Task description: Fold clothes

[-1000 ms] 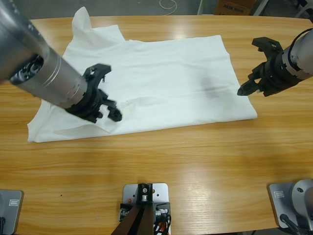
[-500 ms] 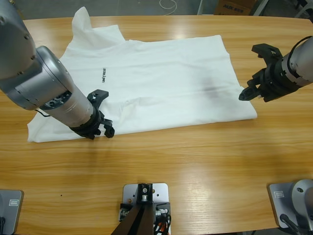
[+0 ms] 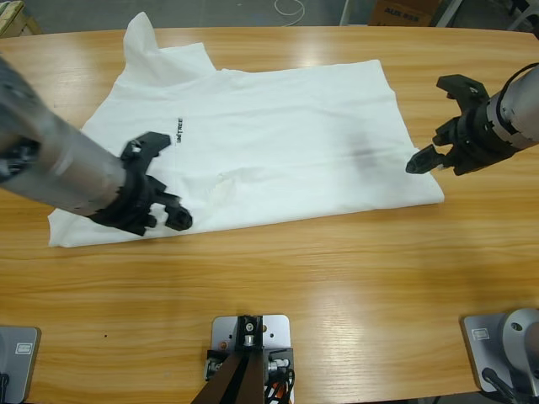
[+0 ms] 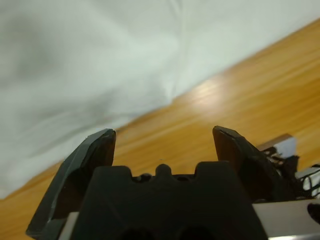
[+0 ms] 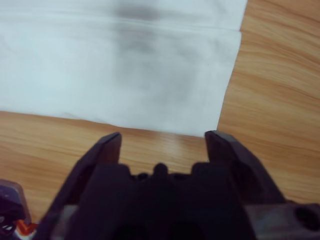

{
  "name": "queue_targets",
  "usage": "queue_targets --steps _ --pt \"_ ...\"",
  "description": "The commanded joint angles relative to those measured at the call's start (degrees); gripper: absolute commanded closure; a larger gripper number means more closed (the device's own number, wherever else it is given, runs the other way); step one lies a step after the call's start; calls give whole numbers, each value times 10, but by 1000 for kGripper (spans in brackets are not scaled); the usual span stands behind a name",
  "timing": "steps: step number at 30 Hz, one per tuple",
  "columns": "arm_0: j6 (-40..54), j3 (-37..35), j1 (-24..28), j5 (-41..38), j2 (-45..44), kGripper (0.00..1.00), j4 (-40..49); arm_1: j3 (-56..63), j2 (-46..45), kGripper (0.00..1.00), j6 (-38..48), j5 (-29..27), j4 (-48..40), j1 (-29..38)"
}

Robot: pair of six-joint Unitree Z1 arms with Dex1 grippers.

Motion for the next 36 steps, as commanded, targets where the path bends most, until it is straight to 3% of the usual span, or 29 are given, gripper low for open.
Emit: queue_targets --steps 1,3,7,9,12,21,28,36 --pt "-130 31 10 86 -26 266 106 -31 24 123 11 3 4 0" --pt "-162 33 27 87 4 244 100 -35 60 45 19 7 -4 0" --pt "-170 29 65 79 55 229 49 -35 113 4 31 8 -43 0" --pt "-164 27 83 71 70 82 27 -36 130 0 35 10 -50 0" --pt "-163 28 97 69 87 1 15 -35 152 0 49 17 -62 0" --pt "-149 60 107 67 137 0 -50 -28 204 0 59 19 -106 0" --pt "-151 94 108 60 131 0 -53 26 210 0 76 18 -137 0" --pt "-190 149 35 50 112 0 -52 113 200 0 153 -4 -174 37"
